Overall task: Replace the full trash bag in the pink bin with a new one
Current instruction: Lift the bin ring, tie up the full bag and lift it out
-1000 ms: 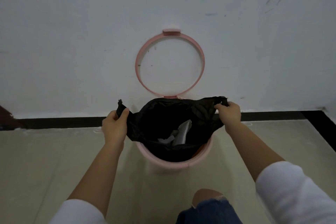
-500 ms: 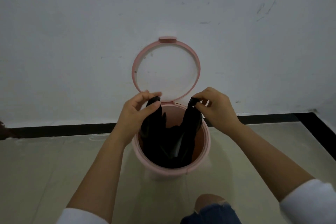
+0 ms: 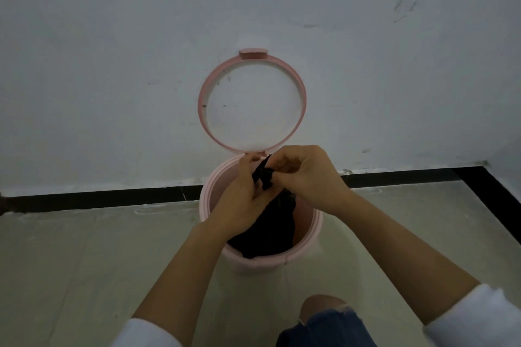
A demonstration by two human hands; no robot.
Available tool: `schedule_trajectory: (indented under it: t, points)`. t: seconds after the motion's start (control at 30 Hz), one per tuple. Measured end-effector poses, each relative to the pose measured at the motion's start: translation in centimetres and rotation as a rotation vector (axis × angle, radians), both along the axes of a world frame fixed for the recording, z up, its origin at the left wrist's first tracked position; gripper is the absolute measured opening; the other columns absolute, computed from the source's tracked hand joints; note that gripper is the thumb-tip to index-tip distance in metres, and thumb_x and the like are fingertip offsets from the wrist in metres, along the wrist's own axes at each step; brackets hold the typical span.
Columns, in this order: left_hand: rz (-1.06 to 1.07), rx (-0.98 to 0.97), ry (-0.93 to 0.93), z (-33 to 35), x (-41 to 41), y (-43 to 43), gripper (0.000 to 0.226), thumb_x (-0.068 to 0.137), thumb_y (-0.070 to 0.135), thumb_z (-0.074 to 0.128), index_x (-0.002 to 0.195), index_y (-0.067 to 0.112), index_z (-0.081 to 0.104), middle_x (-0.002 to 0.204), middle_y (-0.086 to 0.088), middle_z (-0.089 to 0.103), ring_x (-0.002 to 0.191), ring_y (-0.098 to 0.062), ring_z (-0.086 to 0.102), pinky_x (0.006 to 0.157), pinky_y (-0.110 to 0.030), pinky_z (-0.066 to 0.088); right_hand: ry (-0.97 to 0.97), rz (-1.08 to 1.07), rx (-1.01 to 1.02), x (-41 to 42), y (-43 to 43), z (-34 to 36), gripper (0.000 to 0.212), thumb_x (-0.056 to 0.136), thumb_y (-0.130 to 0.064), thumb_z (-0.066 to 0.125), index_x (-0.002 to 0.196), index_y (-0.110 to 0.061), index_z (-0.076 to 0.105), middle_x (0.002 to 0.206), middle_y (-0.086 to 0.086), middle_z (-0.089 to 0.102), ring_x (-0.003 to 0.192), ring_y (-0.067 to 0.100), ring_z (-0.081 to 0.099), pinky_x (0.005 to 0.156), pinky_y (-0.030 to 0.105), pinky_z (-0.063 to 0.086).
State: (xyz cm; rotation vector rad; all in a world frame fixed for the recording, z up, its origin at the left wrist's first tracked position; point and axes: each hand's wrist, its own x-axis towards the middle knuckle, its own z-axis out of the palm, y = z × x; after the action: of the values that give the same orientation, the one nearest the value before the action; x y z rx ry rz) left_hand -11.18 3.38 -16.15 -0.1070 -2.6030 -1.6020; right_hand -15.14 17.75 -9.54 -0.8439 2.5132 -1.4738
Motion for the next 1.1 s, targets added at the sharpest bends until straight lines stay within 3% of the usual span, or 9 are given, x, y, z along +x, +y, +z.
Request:
schedule_trajectory:
  t: [0.1,0.27,0.37,0.53,0.63,0.73,0.83,1.0,1.1]
  points:
    - [0.064,-0.038,-0.029,0.4,0.0,0.1,0.014,0.099,0.030,0.038,0.101,0.022,0.050,0.073,0.015,0.058,0.071,-0.012,0.062,0.065,-0.029,0.050,-0.052,-0.032,-0.084,-0.3,0.1,0.1,0.011,0.079,-0.002,0.070,0.083,-0.011,0.074,0.076,0.002,0.073,0.066,0.009,0.068,0.063,0.020,0.053]
    - [0.074,0.009,-0.097,1.1,0.3,0.1,0.038,0.100,0.035,0.032,0.099,0.010,0.060,0.070,-0.012,0.059,0.078,-0.038,0.061,0.072,-0.049,0.047,-0.129,-0.265,0.005,-1.9,1.0,-0.8,0.016,0.086,-0.019,0.064,0.100,-0.018,0.071,0.088,-0.010,0.069,0.081,0.006,0.062,0.074,0.018,0.049]
    - [0.032,0.050,-0.121,1.1,0.3,-0.1,0.037,0.099,0.036,0.034,0.110,0.013,0.061,0.088,-0.010,0.068,0.086,-0.027,0.064,0.082,-0.042,0.049,-0.346,-0.165,-0.034,-1.4,0.5,-1.9,0.016,0.088,-0.021,0.064,0.103,-0.017,0.068,0.085,-0.008,0.069,0.070,-0.005,0.063,0.063,0.012,0.046]
    - [0.116,0.278,-0.290,1.9,0.0,-0.7,0.037,0.097,0.033,0.043,0.089,0.006,0.067,0.069,-0.001,0.066,0.072,-0.018,0.063,0.078,-0.029,0.048,-0.182,-0.261,-0.135,-1.2,0.1,-2.7,0.005,0.083,-0.012,0.068,0.079,-0.011,0.070,0.063,-0.006,0.067,0.055,-0.001,0.060,0.060,0.017,0.047]
    - [0.175,0.538,-0.363,2.0,0.2,-1.6,0.022,0.090,0.022,0.059,0.092,0.006,0.073,0.075,-0.005,0.073,0.078,-0.021,0.067,0.083,-0.032,0.051,-0.300,-0.265,-0.152,0.1,0.6,-3.1,0.013,0.082,-0.008,0.067,0.070,-0.012,0.071,0.055,-0.005,0.064,0.052,0.005,0.057,0.056,0.019,0.046]
    - [0.133,0.377,-0.361,1.9,0.5,-2.3,0.009,0.077,0.012,0.073,0.082,0.017,0.078,0.080,-0.005,0.076,0.084,-0.021,0.070,0.090,-0.034,0.052,-0.501,-0.063,0.041,1.6,1.0,-4.1,0.012,0.082,-0.005,0.066,0.074,-0.011,0.072,0.063,0.001,0.067,0.056,0.007,0.060,0.056,0.017,0.049]
    - [0.079,0.134,-0.303,2.2,0.6,-2.5,0.025,0.072,0.002,0.072,0.075,0.027,0.075,0.080,0.002,0.075,0.085,-0.017,0.070,0.086,-0.030,0.054,-0.322,-0.104,0.202,0.9,1.1,-5.1,0.009,0.077,-0.009,0.072,0.086,-0.011,0.070,0.079,0.000,0.068,0.069,0.008,0.061,0.068,0.020,0.049]
    - [0.093,-0.261,-0.030,2.3,0.8,-2.3,0.028,0.069,-0.002,0.065,0.070,0.025,0.071,0.071,0.012,0.065,0.073,-0.012,0.062,0.071,-0.020,0.049,-0.097,-0.010,0.256,-0.8,-0.3,-6.6,0.058,0.064,-0.029,0.077,0.120,-0.027,0.059,0.126,-0.005,0.057,0.117,0.013,0.050,0.101,0.031,0.041]
    - [0.144,-0.393,0.168,1.3,1.2,-2.1,0.026,0.065,-0.007,0.060,0.075,0.015,0.071,0.072,0.012,0.057,0.071,-0.013,0.055,0.067,-0.026,0.048,-0.151,-0.014,0.330,-0.9,-1.1,-7.7,0.015,0.066,-0.036,0.071,0.079,-0.029,0.064,0.082,-0.009,0.065,0.083,0.013,0.060,0.083,0.044,0.048]
